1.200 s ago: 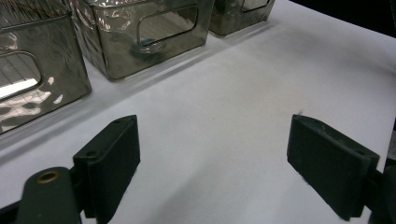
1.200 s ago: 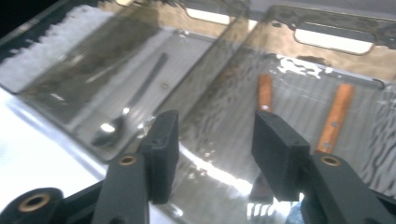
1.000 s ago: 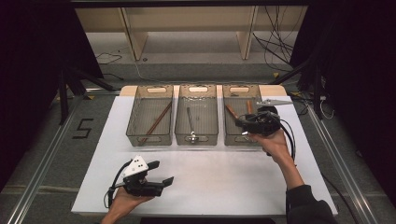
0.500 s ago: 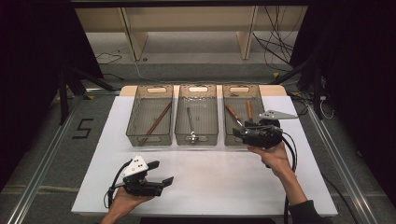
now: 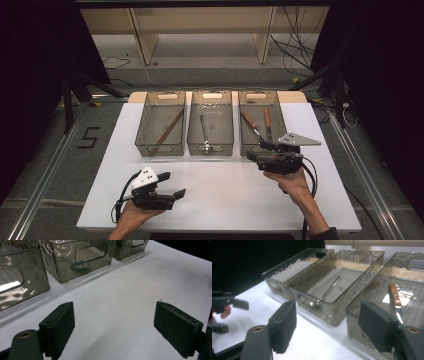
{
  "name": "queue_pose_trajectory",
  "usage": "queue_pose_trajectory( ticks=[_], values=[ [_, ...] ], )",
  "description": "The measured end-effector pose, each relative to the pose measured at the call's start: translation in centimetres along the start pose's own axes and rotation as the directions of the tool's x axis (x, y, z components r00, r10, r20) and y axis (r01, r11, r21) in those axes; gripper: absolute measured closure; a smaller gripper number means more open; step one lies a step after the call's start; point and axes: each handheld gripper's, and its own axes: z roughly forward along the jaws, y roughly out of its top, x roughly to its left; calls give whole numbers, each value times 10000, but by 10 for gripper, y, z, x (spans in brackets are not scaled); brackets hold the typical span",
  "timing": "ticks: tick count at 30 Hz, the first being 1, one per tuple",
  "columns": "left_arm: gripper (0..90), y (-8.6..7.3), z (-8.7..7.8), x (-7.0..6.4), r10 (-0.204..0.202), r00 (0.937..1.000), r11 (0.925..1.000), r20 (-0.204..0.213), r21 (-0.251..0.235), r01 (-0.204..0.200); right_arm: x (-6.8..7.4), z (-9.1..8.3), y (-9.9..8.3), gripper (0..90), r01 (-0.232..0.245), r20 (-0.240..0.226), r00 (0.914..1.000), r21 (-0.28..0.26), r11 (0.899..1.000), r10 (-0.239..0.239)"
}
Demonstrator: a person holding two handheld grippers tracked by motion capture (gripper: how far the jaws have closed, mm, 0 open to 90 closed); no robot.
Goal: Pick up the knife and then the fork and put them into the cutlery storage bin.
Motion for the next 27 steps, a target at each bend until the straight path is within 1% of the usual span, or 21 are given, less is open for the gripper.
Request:
queue_pose_trajectory(
  ticks=[1, 3, 5, 9, 15, 17, 21, 24, 25, 27],
  values=[
    [169, 0, 0, 0, 0, 10000, 10000, -8, -4, 0, 1, -1, -2, 305, 67, -16, 10000, -21, 10000, -67],
    [169, 0, 0, 0, 8, 10000, 10000, 5, 5, -8, 4, -3, -7, 303, 34, -114, 9999, -93, 10000, -35],
    [169, 0, 0, 0, -47, 10000, 10000, 27, -61, 47, 5, -5, -12, 300, 69, -118, 9999, -131, 9999, -71],
    [168, -1, -1, 0, -3, 10000, 10000, 39, -34, 4, 8, -10, -23, 288, 158, -187, 9997, -216, 9996, -162],
    [168, -2, -2, 1, -99, 9999, 9999, 71, -131, 100, 12, -21, -38, 266, 176, -212, 9996, -409, 9990, -185],
    [168, -2, -3, 1, -73, 9999, 9999, 84, -136, 74, 14, -25, -42, 263, 146, -234, 9996, -479, 9987, -157],
    [168, -2, -3, 2, -103, 9999, 9998, 119, -175, 105, 15, -31, -51, 251, 289, -178, 9994, -484, 9984, -298],
    [167, -2, -3, 2, -125, 9998, 9998, 146, -180, 128, 17, -34, -58, 244, 144, -261, 9995, -523, 9985, -158],
    [167, -2, -3, 2, -100, 9998, 9998, 149, -188, 103, 18, -34, -60, 239, 179, -243, 9995, -513, 9985, -191],
    [166, -3, -3, 2, -180, 9997, 9996, 181, -235, 184, 19, -35, -64, 230, 218, -270, 9994, -461, 9987, -231]
  ],
)
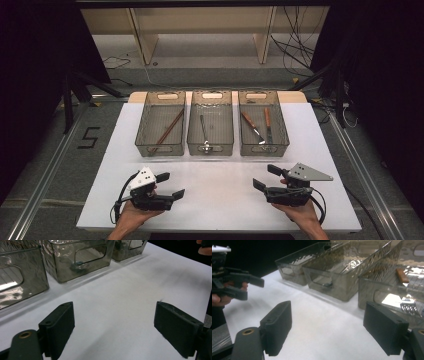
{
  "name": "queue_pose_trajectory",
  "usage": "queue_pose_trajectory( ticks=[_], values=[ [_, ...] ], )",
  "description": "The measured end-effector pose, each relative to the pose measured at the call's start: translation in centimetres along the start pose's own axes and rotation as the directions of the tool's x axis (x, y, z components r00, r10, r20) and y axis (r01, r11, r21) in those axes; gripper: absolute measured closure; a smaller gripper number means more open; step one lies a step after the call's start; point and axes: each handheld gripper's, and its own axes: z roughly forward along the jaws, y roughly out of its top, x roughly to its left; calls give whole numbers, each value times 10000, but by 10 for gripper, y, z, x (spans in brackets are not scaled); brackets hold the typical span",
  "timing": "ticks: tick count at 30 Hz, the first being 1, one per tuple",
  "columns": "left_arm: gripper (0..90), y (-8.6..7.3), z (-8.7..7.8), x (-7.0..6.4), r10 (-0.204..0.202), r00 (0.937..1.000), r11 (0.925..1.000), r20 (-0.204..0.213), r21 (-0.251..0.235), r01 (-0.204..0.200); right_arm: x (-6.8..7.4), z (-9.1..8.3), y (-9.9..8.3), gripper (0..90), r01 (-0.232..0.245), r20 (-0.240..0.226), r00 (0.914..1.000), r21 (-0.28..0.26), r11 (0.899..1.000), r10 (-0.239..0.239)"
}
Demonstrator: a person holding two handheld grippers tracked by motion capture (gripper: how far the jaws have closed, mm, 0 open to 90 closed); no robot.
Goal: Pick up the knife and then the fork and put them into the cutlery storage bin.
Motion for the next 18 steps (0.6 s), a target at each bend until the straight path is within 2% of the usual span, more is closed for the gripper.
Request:
queue_pose_trajectory(
  ticks=[11, 18],
  values=[
    [164, -1, -1, 1, -44, 9999, 10000, 104, -86, 45, 6, -5, -19, 215, 211, 163, 9996, -19, 9998, -211],
    [162, -2, 0, -1, -14, 9998, 10000, 178, -59, 15, 8, -5, -23, 200, 284, 213, 9994, 76, 9996, -285]
  ],
)
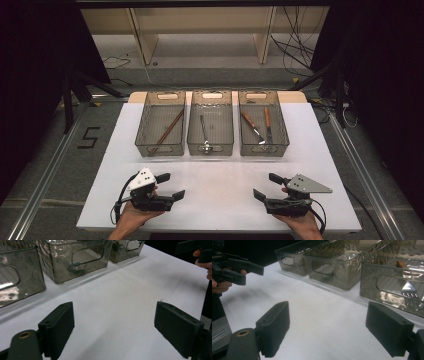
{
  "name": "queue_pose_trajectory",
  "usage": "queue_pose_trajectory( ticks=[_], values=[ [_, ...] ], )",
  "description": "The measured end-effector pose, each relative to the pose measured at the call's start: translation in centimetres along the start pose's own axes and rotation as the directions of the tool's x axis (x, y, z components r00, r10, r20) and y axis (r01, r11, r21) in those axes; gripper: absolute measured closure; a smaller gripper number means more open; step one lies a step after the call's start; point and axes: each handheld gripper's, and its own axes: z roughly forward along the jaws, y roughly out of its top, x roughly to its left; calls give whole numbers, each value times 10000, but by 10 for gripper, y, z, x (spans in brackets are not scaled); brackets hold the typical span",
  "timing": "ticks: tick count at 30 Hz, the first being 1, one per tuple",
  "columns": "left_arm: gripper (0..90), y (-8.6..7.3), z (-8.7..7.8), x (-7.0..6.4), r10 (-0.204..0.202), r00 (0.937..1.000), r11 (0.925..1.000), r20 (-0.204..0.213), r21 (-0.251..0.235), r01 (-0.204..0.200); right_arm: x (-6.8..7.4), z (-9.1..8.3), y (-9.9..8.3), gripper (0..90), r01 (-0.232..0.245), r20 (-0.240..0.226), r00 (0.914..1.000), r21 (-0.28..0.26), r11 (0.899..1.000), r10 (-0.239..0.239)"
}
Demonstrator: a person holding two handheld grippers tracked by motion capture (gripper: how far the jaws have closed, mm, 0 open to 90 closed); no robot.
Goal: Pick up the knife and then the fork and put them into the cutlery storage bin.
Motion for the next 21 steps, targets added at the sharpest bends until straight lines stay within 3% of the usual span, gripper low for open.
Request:
queue_pose_trajectory(
  ticks=[21],
  values=[
    [162, 0, 0, 1, -11, 10000, 10000, 10, 6, 11, -2, -1, 1, 201, -50, 137, 9999, -154, 9999, 52]
  ],
)
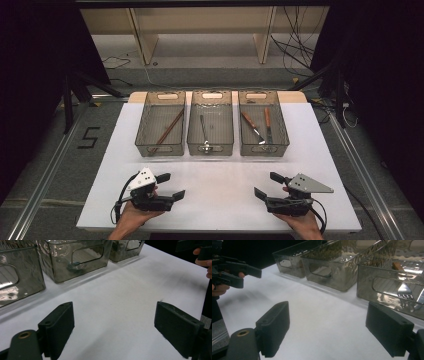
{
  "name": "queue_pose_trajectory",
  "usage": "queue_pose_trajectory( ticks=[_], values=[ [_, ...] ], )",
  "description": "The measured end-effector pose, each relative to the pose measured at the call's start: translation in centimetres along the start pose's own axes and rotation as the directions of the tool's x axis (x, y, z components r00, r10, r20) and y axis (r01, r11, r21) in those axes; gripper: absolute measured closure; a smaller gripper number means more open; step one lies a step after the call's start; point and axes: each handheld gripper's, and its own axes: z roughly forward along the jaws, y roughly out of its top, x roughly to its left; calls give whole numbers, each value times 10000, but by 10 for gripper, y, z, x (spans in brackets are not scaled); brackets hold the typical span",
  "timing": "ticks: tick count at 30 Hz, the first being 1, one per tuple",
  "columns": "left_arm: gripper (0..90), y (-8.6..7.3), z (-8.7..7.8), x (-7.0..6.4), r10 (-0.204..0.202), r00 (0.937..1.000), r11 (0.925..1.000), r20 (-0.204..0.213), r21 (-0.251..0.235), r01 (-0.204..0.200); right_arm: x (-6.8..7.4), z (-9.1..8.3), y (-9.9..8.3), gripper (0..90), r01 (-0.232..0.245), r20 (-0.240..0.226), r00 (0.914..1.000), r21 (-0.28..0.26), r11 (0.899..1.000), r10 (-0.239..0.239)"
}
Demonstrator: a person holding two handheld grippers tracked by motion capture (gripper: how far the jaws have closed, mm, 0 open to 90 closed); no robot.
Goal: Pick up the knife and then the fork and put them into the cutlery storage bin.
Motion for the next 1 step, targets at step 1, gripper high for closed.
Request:
queue_pose_trajectory(
  ticks=[1],
  values=[
    [162, 0, 0, 0, 1, 10000, 10000, -1, 0, -1, 0, 0, 0, 201, 5, 3, 10000, -6, 10000, -5]
  ],
)
